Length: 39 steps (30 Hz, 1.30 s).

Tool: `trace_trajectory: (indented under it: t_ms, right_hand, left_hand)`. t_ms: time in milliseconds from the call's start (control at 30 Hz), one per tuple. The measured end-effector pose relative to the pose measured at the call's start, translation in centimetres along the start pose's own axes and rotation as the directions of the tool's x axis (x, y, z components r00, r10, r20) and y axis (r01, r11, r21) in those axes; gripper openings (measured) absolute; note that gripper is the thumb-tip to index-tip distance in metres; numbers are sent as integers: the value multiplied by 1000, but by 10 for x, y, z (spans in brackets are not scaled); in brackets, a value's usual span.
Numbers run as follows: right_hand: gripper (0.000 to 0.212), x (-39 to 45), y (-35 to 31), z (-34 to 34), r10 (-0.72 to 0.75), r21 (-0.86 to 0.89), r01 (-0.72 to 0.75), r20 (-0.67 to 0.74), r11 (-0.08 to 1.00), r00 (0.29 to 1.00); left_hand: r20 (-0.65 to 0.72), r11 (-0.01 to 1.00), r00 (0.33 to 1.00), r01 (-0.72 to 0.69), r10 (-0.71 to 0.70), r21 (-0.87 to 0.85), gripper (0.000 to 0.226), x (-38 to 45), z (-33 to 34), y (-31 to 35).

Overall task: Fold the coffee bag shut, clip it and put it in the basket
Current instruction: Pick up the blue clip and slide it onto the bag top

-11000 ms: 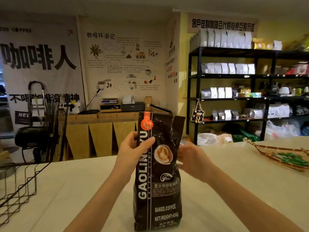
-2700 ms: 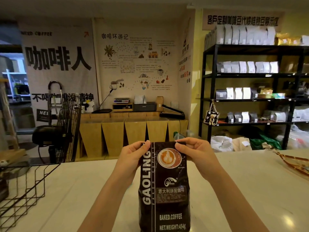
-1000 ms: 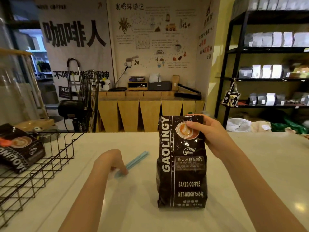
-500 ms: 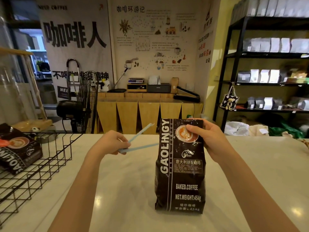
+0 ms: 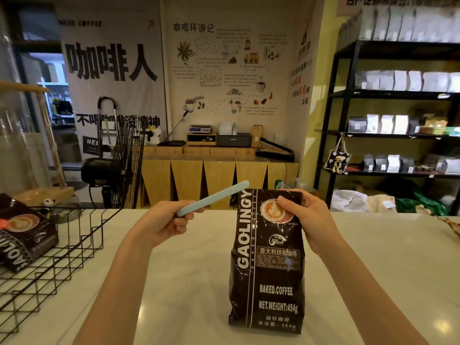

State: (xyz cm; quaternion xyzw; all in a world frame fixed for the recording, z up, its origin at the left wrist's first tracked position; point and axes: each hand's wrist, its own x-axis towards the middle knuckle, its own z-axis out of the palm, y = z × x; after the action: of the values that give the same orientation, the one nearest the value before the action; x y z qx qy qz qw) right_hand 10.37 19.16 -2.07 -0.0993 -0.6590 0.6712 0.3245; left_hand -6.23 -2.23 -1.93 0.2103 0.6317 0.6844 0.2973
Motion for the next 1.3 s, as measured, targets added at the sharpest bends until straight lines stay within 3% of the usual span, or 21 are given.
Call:
trace_trajectory:
  t_ms: [233, 400, 533, 767, 867, 1000, 1167, 1233, 1300]
  right_hand:
    - [12, -1, -1, 3, -24, 14, 24, 29, 1000, 999]
    - [16, -6, -8, 10, -100, 30, 97, 86, 995, 991]
    - [12, -9, -10, 14, -133, 26, 131, 118, 991, 984]
    - [12, -10, -6, 18, -128, 58, 123, 88, 991, 988]
    - [12, -9, -5, 19, -107, 41, 105, 67, 994, 992]
    - [12, -11, -12, 18, -85, 12, 84, 124, 996, 989]
    - [54, -9, -22, 9, 97, -40, -92, 153, 995, 983]
    - [70, -11, -23, 5, 122, -44, -115, 227, 992, 966]
    - [73, -11, -26, 6, 126, -141, -91, 258, 986, 958]
  left_hand:
    - [13, 985, 998, -64, 63, 161, 21, -5, 33, 9]
    - [-71, 941, 967, -217, 243, 260, 23, -10, 63, 18]
    - [-192, 879, 895, -318, 402, 356, 37, -7, 78, 16]
    - [-240, 708, 726, -448, 644, 546, 58, -11, 93, 5]
    - [-306, 713, 678, -467, 669, 523, 59, -11, 99, -1]
    - [-387, 777, 676, -511, 627, 367, 57, -10, 105, -5]
    - [-433, 781, 651, -529, 624, 331, 57, -8, 107, -8]
    - [-426, 765, 635, -531, 645, 366, 58, -8, 107, -9]
    - [-425, 751, 620, -531, 660, 392, 58, -8, 107, -9]
